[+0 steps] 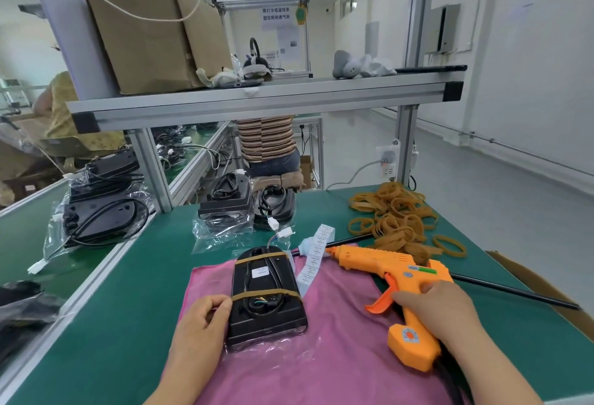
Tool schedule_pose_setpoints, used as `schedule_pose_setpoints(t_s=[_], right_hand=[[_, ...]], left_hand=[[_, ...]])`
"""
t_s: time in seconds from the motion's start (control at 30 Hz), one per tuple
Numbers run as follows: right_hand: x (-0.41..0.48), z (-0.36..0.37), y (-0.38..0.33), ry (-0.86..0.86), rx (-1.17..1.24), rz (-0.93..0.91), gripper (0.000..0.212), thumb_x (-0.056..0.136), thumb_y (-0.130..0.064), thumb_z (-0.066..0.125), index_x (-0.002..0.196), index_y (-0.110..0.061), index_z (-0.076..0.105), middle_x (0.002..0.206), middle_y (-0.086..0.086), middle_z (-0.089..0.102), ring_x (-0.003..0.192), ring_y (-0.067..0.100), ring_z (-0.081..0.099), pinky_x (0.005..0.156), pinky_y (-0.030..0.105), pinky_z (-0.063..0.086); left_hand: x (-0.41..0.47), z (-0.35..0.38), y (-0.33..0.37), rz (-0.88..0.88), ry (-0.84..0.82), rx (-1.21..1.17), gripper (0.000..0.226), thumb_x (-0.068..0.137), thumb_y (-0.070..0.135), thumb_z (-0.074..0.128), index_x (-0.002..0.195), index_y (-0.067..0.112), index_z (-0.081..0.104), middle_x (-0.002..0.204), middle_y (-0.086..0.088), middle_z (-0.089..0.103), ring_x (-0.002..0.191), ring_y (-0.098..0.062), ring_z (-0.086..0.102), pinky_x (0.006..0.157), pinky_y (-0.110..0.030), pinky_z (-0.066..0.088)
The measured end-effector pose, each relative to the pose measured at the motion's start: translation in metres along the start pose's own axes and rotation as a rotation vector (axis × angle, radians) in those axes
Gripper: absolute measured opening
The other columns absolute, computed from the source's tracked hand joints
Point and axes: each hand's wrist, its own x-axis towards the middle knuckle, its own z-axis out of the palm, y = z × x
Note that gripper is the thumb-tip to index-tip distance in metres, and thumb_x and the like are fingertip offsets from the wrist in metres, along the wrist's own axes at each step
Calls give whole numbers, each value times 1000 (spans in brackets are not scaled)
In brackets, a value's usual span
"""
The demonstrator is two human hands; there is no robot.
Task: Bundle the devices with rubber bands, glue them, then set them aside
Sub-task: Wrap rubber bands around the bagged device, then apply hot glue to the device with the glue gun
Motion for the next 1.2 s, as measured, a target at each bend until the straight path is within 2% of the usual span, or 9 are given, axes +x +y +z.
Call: schedule_pose_setpoints(t_s=[0.1, 0.23, 0.3, 0.37, 0.47, 0.63, 0.8, 0.93, 1.2], right_hand=[[-6, -14, -1, -179, 502, 110, 30, 74, -33, 81, 87, -11, 66, 77, 11, 64, 66, 23, 61, 51, 28, 43], [-17, -23, -9, -454, 1015, 162, 14, 78, -9, 69, 88, -4, 60, 67, 13, 59, 54, 22, 55, 46, 27, 46], [-24, -28, -20, -550, 1196, 98, 22, 70, -2, 65, 91, -2, 60, 70, 15, 62, 63, 28, 64, 50, 31, 52], [-28, -36, -31, -565, 1249, -48, 45, 62, 1, 64, 107, 1, 60, 87, 20, 68, 85, 36, 70, 64, 41, 59], [-36, -51, -50, -567, 1114, -310, 53, 63, 3, 62, 116, 6, 57, 99, 23, 73, 93, 34, 73, 69, 38, 62], [-46, -62, -70, -553, 634, -625, 61, 61, -3, 70, 119, -12, 55, 95, 12, 75, 92, 25, 73, 73, 29, 60], [-57, -58, -83, -676, 271, -691, 51, 69, -28, 72, 116, -18, 56, 95, 5, 76, 92, 20, 72, 89, 39, 54], [-60, -56, -92, -615, 70, -724, 20, 91, -38, 64, 99, -19, 63, 89, -4, 76, 84, 11, 72, 89, 36, 50], [-60, -66, -95, -712, 18, -697, 30, 96, -43, 58, 104, -15, 64, 92, 1, 76, 87, 17, 74, 91, 37, 51]], left_hand=[[0, 0, -1, -16, -1, -11, 19, 95, 25, 62, 83, 37, 69, 86, 37, 63, 79, 15, 56, 64, -19, 39], [1, 0, -3, -31, 1, -13, 19, 94, 27, 63, 81, 39, 70, 80, 26, 68, 73, 3, 60, 63, -22, 40], [2, -1, -5, -25, -9, -17, 20, 94, 24, 63, 81, 37, 70, 81, 26, 68, 73, 2, 61, 63, -22, 41], [3, -1, -6, -18, -21, -29, 20, 94, 23, 63, 81, 36, 70, 85, 28, 67, 78, 8, 60, 66, -21, 42], [4, -1, -6, -27, -26, -34, 23, 95, 25, 62, 78, 40, 69, 88, 29, 67, 80, 11, 58, 68, -22, 42], [2, -3, -3, -20, -30, -47, 26, 94, 26, 60, 83, 49, 65, 88, 28, 67, 79, 11, 58, 66, -22, 41], [2, -3, -3, -34, -44, -57, 22, 95, 29, 59, 84, 45, 68, 87, 27, 68, 80, 11, 59, 65, -20, 40], [1, -3, -3, -41, -45, -69, 23, 95, 26, 60, 83, 43, 70, 88, 26, 69, 79, 10, 60, 65, -19, 41], [3, -2, -7, -42, -52, -70, 21, 94, 19, 62, 83, 34, 71, 88, 26, 69, 79, 9, 61, 64, -18, 41]])
